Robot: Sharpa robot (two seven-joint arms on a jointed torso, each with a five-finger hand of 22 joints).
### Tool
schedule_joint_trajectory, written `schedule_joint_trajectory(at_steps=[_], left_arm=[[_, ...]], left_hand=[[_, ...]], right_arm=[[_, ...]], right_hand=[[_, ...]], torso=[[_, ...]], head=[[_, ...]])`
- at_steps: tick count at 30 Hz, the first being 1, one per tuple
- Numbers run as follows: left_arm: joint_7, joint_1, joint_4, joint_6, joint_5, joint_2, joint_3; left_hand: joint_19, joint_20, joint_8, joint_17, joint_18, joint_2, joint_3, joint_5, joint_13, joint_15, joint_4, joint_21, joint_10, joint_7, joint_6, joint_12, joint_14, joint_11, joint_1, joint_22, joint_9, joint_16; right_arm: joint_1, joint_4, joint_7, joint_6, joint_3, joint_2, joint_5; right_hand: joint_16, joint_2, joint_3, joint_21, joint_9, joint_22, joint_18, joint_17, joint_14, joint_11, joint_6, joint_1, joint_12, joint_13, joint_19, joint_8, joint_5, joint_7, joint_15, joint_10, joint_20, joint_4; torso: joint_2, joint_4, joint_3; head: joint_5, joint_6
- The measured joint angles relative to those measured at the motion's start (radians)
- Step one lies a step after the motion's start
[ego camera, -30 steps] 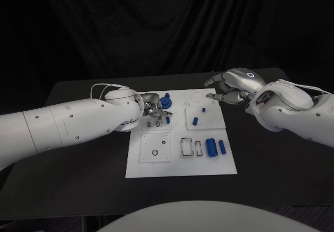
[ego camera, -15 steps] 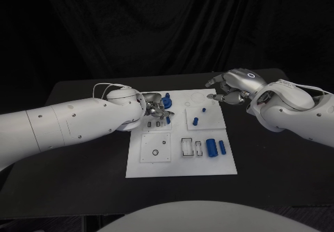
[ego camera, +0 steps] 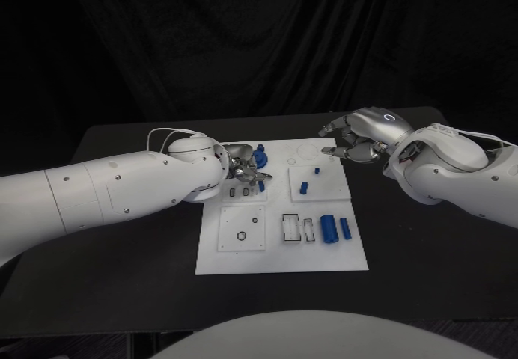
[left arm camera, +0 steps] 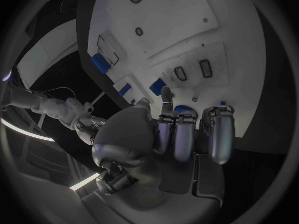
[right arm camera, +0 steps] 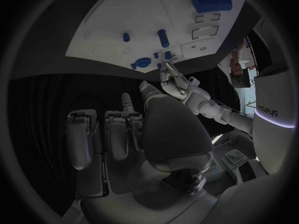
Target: Assemble the parts on the task board
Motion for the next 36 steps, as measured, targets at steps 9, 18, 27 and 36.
schedule_joint_trajectory(at_steps=[9,18,27,36], left_arm=[[-0.001,-0.001,-0.004,0.008,0.000,0.004,0.000],[-0.002,-0.001,-0.007,0.016,-0.001,0.009,0.000],[-0.002,-0.002,-0.014,0.024,-0.001,0.014,0.000],[-0.002,-0.004,-0.022,0.031,-0.001,0.019,0.000]], left_hand=[[0.000,0.000,-0.001,0.000,0.000,0.000,0.000,0.004,0.000,0.000,0.000,0.000,-0.003,0.000,0.007,0.000,0.000,-0.003,0.000,0.000,0.001,0.000],[-0.004,-0.004,-0.015,0.000,0.000,-0.001,0.010,0.018,0.000,-0.004,-0.004,-0.001,-0.003,0.000,0.014,0.000,-0.004,-0.003,0.012,0.000,0.002,0.000],[-0.004,-0.004,-0.028,0.000,0.000,-0.006,0.016,0.027,0.000,-0.007,-0.010,-0.004,-0.003,-0.003,0.018,0.000,0.000,-0.003,0.027,0.000,0.002,0.000],[-0.004,-0.004,-0.043,0.000,0.000,-0.004,0.029,0.043,0.000,-0.007,-0.018,-0.004,-0.002,-0.004,0.025,0.000,0.000,-0.010,0.044,0.000,0.003,0.000]], right_arm=[[0.000,0.001,-0.002,0.008,0.000,-0.001,0.000],[0.000,0.001,-0.003,0.015,0.000,-0.001,0.000],[0.000,0.001,-0.005,0.022,0.000,0.000,0.000],[0.000,0.000,-0.007,0.028,0.000,0.000,0.000]], right_hand=[[0.000,0.000,0.000,0.000,0.000,0.000,0.000,0.000,0.000,0.000,0.003,0.000,0.000,0.000,-0.004,0.000,0.000,0.003,0.000,0.000,0.004,0.000],[0.000,0.000,0.000,0.000,-0.001,0.000,0.000,0.000,0.000,0.000,0.003,0.000,0.000,0.000,-0.004,0.000,0.000,0.003,0.000,0.000,0.004,0.000],[0.000,0.000,0.000,0.000,-0.001,0.000,0.000,0.000,0.000,0.000,0.003,0.000,0.000,0.000,-0.004,0.000,0.000,0.003,0.000,0.000,0.004,0.000],[0.000,0.000,0.000,0.000,-0.002,0.000,0.000,0.000,0.000,0.000,0.003,0.000,0.000,0.000,-0.004,0.000,0.004,0.003,0.000,0.000,0.004,0.000]], torso=[[0.001,0.0005,-0.0004],[0.001,0.0007,-0.0011],[0.000,0.0012,-0.0013],[0.000,-0.0004,-0.0017]], head=[[0.000,0.000],[0.001,0.000],[-0.002,0.000],[-0.002,0.000]])
